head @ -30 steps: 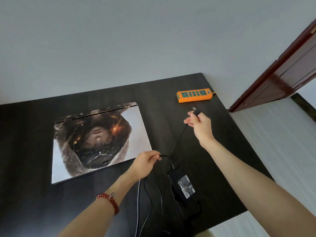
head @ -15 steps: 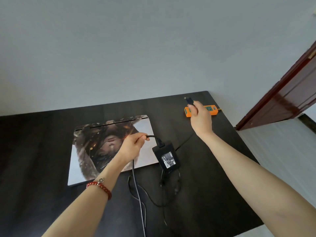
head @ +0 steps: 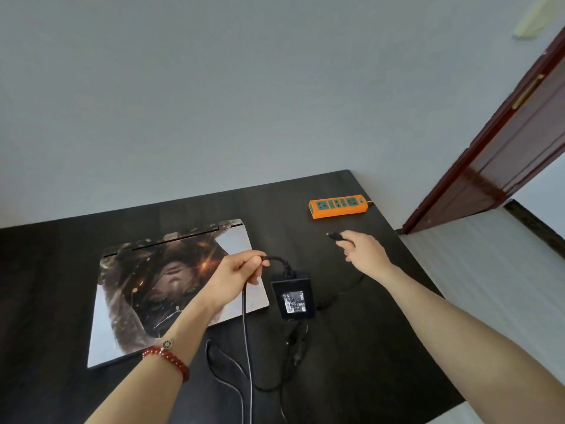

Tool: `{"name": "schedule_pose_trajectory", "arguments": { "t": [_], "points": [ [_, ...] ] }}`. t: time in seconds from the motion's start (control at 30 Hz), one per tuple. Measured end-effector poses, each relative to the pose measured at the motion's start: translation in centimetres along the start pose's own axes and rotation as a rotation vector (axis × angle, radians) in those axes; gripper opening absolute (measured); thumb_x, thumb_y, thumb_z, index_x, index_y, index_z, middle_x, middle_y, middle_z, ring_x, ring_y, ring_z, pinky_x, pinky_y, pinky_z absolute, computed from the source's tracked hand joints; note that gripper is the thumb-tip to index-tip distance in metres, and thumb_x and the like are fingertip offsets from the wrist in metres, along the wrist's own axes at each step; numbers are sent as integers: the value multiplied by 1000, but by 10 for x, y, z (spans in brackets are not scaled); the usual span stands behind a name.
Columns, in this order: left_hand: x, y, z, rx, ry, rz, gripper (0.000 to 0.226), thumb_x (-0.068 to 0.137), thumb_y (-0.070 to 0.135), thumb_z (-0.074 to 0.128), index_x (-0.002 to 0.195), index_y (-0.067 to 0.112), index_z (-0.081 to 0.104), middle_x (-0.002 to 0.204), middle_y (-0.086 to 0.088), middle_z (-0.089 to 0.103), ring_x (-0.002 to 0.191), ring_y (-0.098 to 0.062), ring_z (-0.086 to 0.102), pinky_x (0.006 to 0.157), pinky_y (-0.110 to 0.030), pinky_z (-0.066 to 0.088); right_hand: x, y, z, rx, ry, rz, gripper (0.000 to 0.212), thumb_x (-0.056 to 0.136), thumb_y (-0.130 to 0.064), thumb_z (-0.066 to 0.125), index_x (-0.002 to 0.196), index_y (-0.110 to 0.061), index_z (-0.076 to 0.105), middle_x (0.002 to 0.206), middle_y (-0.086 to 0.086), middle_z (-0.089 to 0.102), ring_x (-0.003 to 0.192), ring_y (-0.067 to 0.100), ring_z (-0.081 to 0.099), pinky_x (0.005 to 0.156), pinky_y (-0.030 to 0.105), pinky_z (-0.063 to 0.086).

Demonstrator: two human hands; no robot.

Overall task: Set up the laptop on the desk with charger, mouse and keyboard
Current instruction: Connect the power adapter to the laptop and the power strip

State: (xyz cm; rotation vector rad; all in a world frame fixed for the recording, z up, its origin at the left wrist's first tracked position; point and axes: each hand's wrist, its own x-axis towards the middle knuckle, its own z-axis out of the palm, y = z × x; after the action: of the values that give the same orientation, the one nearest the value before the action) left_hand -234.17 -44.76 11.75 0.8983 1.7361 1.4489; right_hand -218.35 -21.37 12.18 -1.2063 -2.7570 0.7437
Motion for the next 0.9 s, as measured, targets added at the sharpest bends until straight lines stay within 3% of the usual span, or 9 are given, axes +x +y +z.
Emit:
{"name": "schedule_pose_trajectory", "arguments": {
  "t": [0.1, 0.2, 0.27, 0.37, 0.47, 0.57, 0.63, 0.73, 0.9],
  "points": [
    [6, -10, 2, -62, 115, -41, 34, 97, 6, 39, 77, 16, 65, 64, 1, 50, 60, -7, 46, 65, -19, 47, -6, 5, -1, -335, -170, -18, 31, 95, -24, 47, 125, -21, 53, 117, 4, 64, 101, 22, 62, 78, 34, 49],
    [10, -22, 5, -69, 249, -72, 32, 97, 8, 40, 78, 17, 64, 67, -3, 49, 63, -12, 45, 70, -27, 45, -11, 8, -11, -599, -262, 111, 24, 92, -21, 50, 114, -16, 60, 104, 6, 66, 91, 23, 62, 65, 30, 42],
    [11, -26, 6, -37, 272, -51, 31, 97, 9, 40, 79, 19, 64, 67, -3, 48, 65, -15, 44, 71, -28, 44, -16, 10, -20, -711, -238, 202, 21, 90, -18, 53, 109, -14, 60, 101, 6, 66, 88, 23, 63, 63, 29, 38],
    [14, -26, 13, 71, 286, -20, 29, 97, 10, 40, 79, 19, 62, 64, 3, 48, 63, -12, 44, 68, -23, 41, -15, 15, -33, -695, 10, 234, 19, 88, -14, 55, 106, -12, 61, 93, 7, 66, 81, 26, 64, 57, 27, 39],
    [16, -25, 25, 271, 358, -28, 23, 97, 12, 39, 92, 10, 62, 68, 6, 52, 69, -16, 50, 68, -26, 39, -15, 7, -40, -527, 456, 7, 16, 83, -7, 64, 98, -5, 65, 75, 14, 62, 56, 31, 62, 46, 23, 34],
    [20, -28, 33, 492, 423, -38, 24, 97, 16, 39, 103, 6, 60, 93, -4, 63, 88, -27, 59, 79, -35, 48, -14, -7, -42, -496, 792, -243, 17, 77, -9, 67, 94, -6, 68, 65, 9, 62, 45, 23, 56, 47, 16, 24],
    [23, -33, 33, 635, 417, -42, 25, 97, 17, 39, 105, 7, 61, 106, -7, 64, 92, -30, 61, 83, -40, 51, -10, -15, -47, -465, 869, -312, 19, 78, -12, 60, 95, -9, 68, 65, 5, 62, 45, 19, 55, 47, 16, 21],
    [29, -46, 30, 788, 388, -102, 25, 97, 14, 38, 105, 9, 61, 108, -9, 64, 89, -33, 63, 83, -40, 51, -6, -19, -63, -438, 924, -329, 21, 87, -18, 48, 95, -11, 67, 63, 2, 58, 43, 17, 52, 47, 16, 19],
    [49, -62, 33, 942, 290, -178, 27, 91, 4, 37, 104, 11, 60, 108, -7, 63, 91, -29, 62, 84, -35, 44, -8, -19, -68, -423, 802, -386, 15, 80, -12, 67, 95, -12, 69, 65, 4, 61, 45, 22, 57, 42, 18, 26]
  ]
}}
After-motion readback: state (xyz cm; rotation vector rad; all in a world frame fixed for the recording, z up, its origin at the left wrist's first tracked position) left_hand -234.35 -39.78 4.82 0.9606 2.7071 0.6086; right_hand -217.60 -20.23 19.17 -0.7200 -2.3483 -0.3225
